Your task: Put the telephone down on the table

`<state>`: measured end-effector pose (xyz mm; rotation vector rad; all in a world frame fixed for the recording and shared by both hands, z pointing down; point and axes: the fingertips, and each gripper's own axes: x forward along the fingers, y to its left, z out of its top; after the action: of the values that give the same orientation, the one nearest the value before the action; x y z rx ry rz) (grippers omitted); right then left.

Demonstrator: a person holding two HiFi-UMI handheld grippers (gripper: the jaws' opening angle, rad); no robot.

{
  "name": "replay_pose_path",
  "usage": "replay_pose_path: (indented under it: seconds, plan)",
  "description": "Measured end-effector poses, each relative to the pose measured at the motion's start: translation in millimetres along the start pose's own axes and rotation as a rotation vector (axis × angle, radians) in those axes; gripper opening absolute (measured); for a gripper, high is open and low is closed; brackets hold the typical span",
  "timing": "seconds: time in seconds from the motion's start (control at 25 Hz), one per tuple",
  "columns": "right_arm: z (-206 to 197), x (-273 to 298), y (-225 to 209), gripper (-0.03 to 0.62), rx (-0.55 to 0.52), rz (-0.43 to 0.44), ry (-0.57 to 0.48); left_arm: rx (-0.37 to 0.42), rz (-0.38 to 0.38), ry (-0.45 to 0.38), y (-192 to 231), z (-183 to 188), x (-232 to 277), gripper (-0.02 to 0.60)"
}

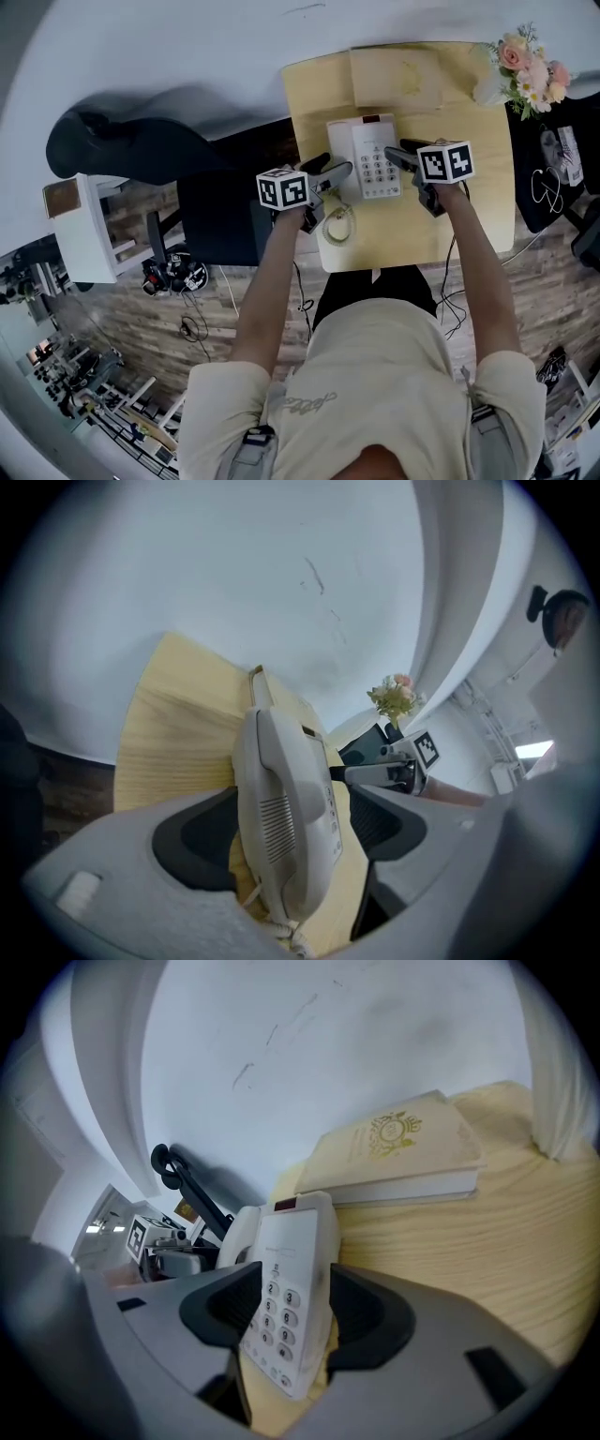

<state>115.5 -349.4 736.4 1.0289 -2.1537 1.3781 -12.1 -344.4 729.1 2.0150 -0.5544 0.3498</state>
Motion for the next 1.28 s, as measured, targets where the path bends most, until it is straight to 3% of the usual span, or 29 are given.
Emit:
replay_pose_path:
  seconds: [0.2, 0.24, 0.32, 0.36, 0.52, 0.8, 1.12, 1.28]
  plan:
    - [-17.4, -25.1, 17.2, 0.225, -0.046, 0.000, 0.010, 0.083, 0.045, -0.043, -18.2, 1.7, -29.9, 0.368]
    - [-20.8, -30.3, 22.2, 0.219, -0.047, 0.009, 0.004, 0.098, 0.045, -0.055, -24.6, 1.6, -35.2, 0.324]
    - [-27.7, -41.6, 34.8, 0.193, -0.048, 0.035, -0.015, 0.128, 0.059, -0.090, -35.5, 1.9, -46.0, 0.141]
    - [-32.6, -47.1, 41.6, 0.179, -0.050, 0.046, -0.024, 0.141, 0.064, -0.105, -40.8, 1.2, -51.3, 0.094]
    - [-52.3, -68.2, 67.1, 0.002, -0.077, 0.046, -0.058, 0.180, 0.055, -0.128, -62.1, -6.3, -67.4, 0.033]
    - [-69.9, -94.1, 106.7, 0.002, -0.096, 0.057, -0.131, 0.291, 0.046, -0.150, -97.5, -5.3, -86.5, 0.028]
    - [-35.1, -150.7, 153.7, 0.002, -0.349, 0.022, -0.211, 0.586, 0.097, -0.101, -158.8, 4.2, -107.2, 0.028]
    - [-3.5, -177.8, 178.5, 0.002, -0.435, 0.015, -0.304, 0.729, 0.121, -0.130, -193.3, 26.3, -114.4, 0.028]
